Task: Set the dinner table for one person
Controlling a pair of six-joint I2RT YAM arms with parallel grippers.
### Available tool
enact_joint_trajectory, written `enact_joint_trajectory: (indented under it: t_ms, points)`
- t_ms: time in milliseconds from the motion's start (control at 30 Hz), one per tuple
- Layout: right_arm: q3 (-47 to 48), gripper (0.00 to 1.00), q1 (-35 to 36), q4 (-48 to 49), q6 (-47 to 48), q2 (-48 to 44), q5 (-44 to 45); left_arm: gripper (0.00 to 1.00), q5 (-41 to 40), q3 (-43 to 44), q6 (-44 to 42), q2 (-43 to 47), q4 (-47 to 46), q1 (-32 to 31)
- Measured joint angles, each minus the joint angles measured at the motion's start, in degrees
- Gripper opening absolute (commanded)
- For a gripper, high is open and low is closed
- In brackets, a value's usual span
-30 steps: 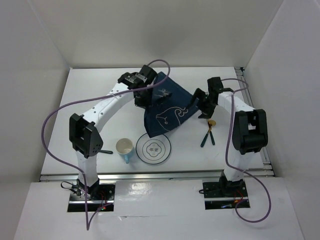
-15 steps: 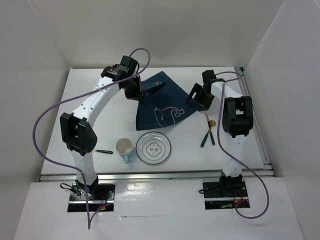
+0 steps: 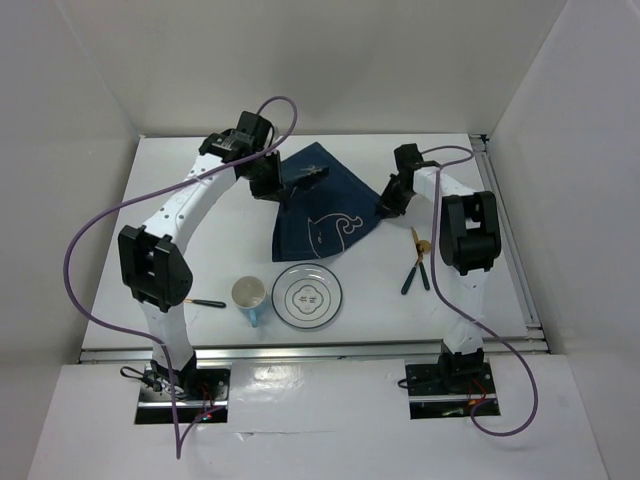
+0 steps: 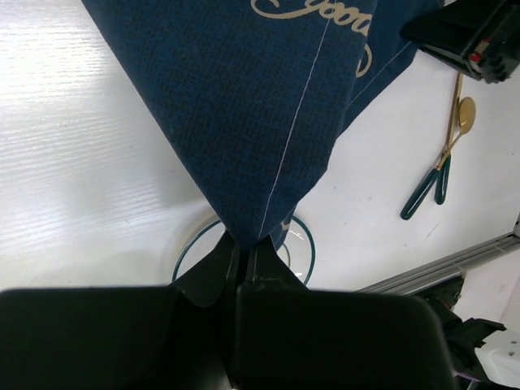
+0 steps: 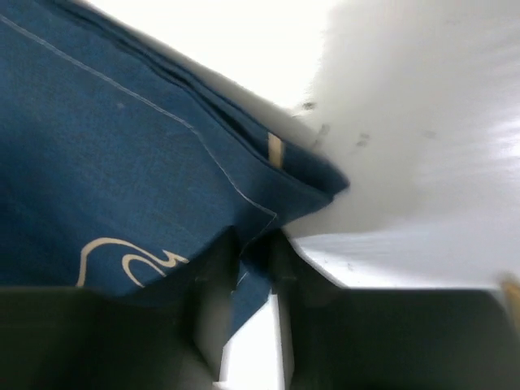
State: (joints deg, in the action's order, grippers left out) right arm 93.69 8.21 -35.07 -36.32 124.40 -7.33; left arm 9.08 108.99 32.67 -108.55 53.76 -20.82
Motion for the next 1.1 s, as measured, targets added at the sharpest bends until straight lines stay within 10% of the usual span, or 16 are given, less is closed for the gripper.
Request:
enact_joint_trajectory:
  t_ms: [67,567,833,967,1100]
  points:
    - [0.33,0.00,0.39,0.66,-0.55,0.68,-0.70,0.00,0.35,0.07,0.39,0.00,-0.02,0.17]
    - [12.68,0.00,1.20,-0.63,1.42,-4.48,1.99,0.00,10.71,18.03,-0.92,-1.66,-0.26,9.18]
    - [9.31,0.00,1.36,3.37,1.25,-23.45,3.67,0.03,27.76,5.03,6.67,2.12,-18.80,23.56]
    - [-5.88,0.00,3.78,7.54,-0.72,-30.95,3.89,0.77,30.93,-1.49,8.31,0.35,-21.73,25.20]
    - [-22.29,0.12,9.18,9.86,-4.87,-29.49,3.28,1.00,29.90,-7.19,8.24,-2.89,-20.28,25.22]
